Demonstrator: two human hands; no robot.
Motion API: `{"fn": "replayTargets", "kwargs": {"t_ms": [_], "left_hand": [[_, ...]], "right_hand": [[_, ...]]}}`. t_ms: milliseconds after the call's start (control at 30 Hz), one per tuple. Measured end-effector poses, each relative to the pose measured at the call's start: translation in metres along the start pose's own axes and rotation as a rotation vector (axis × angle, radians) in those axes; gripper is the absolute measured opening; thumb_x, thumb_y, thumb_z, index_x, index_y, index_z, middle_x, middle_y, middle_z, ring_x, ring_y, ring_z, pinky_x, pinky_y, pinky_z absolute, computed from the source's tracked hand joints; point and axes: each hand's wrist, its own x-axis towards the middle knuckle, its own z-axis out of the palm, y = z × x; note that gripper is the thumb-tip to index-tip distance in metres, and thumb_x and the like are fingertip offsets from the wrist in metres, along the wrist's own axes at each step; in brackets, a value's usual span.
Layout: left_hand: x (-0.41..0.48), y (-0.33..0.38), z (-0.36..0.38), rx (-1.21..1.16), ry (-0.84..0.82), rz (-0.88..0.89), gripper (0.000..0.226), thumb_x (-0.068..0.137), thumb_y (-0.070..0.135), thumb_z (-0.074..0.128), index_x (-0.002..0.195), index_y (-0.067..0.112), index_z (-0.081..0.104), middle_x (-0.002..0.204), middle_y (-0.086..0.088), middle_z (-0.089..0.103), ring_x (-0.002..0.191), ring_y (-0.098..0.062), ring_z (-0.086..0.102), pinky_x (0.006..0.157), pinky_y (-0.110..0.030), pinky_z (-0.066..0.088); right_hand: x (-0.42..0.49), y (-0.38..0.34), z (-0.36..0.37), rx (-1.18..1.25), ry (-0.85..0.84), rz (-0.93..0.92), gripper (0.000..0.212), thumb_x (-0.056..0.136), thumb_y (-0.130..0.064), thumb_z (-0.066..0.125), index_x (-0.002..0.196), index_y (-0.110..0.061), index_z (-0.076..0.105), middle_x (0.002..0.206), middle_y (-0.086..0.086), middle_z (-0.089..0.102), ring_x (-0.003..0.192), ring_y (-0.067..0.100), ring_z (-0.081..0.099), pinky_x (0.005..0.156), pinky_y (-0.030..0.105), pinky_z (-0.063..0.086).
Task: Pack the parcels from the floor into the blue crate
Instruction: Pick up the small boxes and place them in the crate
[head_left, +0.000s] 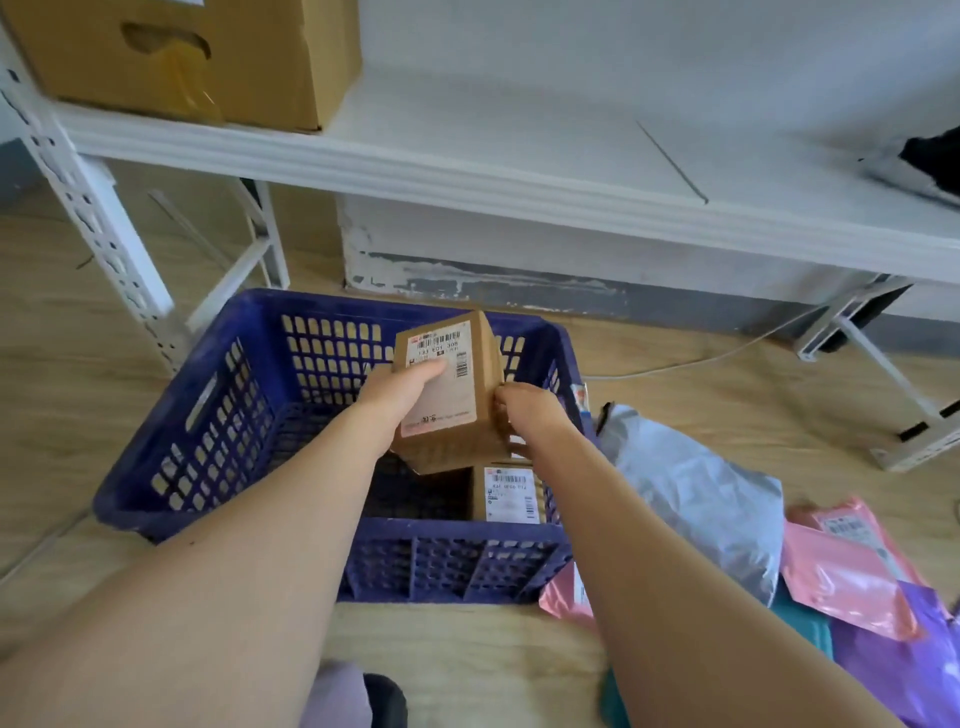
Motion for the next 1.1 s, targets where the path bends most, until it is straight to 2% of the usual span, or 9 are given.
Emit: {"fn": "replayTargets", "kwargs": {"t_ms": [67,133,200,300,500,600,767,833,1100], "left_hand": [[0.003,-0.008,-0.004,0.077,0.025,0.003,0.044,0.085,0.037,0.064,0.122,0.015,0.053,0.110,-0.003,0.059,0.101,-0.024,0.057,0.085,-0.036,0.046],[0.005,-0.018,-0.007,0.149,0.027,-0.027,0.047,0.084,0.033,0.067,0.124,0.015,0.048,0.110,-0.004,0.059,0.098,-0.022,0.058,0.087,-0.037,0.048],[0.006,-0.026,-0.008,0.204,-0.004,-0.081,0.046,0.083,0.031,0.068,0.121,0.013,0.047,0.111,-0.004,0.061,0.097,-0.021,0.060,0.091,-0.038,0.050],[0.006,-0.036,-0.007,0.275,-0.045,-0.151,0.040,0.085,0.026,0.068,0.117,0.012,0.049,0.111,-0.010,0.062,0.089,-0.021,0.057,0.083,-0.034,0.048],[0.020,-0.050,-0.002,0.386,-0.085,-0.217,0.048,0.085,0.023,0.068,0.126,0.009,0.049,0.121,-0.012,0.062,0.100,-0.024,0.062,0.081,-0.033,0.048],[0.027,-0.057,0.001,0.426,-0.138,-0.258,0.048,0.084,0.022,0.069,0.128,0.009,0.053,0.122,-0.012,0.063,0.107,-0.025,0.063,0.090,-0.035,0.050],[0.032,-0.066,0.010,0.596,-0.197,-0.265,0.048,0.091,0.024,0.061,0.135,0.012,0.046,0.137,-0.011,0.051,0.125,-0.027,0.050,0.089,-0.033,0.042],[0.034,-0.068,0.011,0.618,-0.211,-0.267,0.047,0.092,0.027,0.059,0.135,0.015,0.046,0.138,-0.010,0.050,0.125,-0.027,0.049,0.090,-0.035,0.043],[0.053,-0.083,-0.003,0.715,-0.192,-0.341,0.050,0.088,0.029,0.064,0.133,0.016,0.048,0.133,-0.011,0.053,0.117,-0.030,0.051,0.078,-0.037,0.046]], "right_hand": [[0.005,0.008,0.014,0.000,-0.063,0.100,0.036,0.093,-0.038,0.046,0.118,-0.014,0.055,0.124,0.009,0.059,0.113,0.028,0.055,0.102,0.043,0.045],[0.009,0.016,0.025,0.026,-0.148,0.184,0.038,0.092,-0.046,0.044,0.113,-0.016,0.053,0.114,0.008,0.061,0.103,0.026,0.058,0.093,0.037,0.050],[0.011,0.023,0.032,0.027,-0.185,0.235,0.038,0.094,-0.046,0.043,0.108,-0.013,0.055,0.099,0.007,0.062,0.095,0.025,0.060,0.086,0.036,0.053],[0.015,0.033,0.039,-0.041,-0.211,0.277,0.032,0.096,-0.043,0.042,0.099,-0.013,0.053,0.089,0.007,0.058,0.095,0.026,0.060,0.092,0.040,0.053],[0.030,0.049,0.045,-0.236,-0.275,0.331,0.021,0.094,-0.027,0.044,0.104,-0.010,0.054,0.103,0.012,0.064,0.101,0.028,0.064,0.092,0.045,0.053],[0.035,0.052,0.045,-0.310,-0.287,0.346,0.025,0.094,-0.020,0.042,0.111,-0.007,0.054,0.112,0.015,0.063,0.105,0.031,0.064,0.092,0.046,0.053],[0.044,0.063,0.040,-0.390,-0.311,0.284,0.030,0.092,-0.014,0.044,0.117,-0.004,0.056,0.115,0.019,0.063,0.100,0.034,0.066,0.087,0.048,0.055],[0.044,0.064,0.038,-0.389,-0.335,0.279,0.033,0.088,-0.018,0.049,0.116,-0.004,0.059,0.111,0.016,0.064,0.094,0.033,0.068,0.084,0.048,0.057],[0.052,0.067,0.046,-0.432,-0.407,0.352,0.033,0.093,-0.015,0.046,0.124,-0.005,0.054,0.121,0.014,0.062,0.107,0.029,0.063,0.094,0.044,0.052]]}}
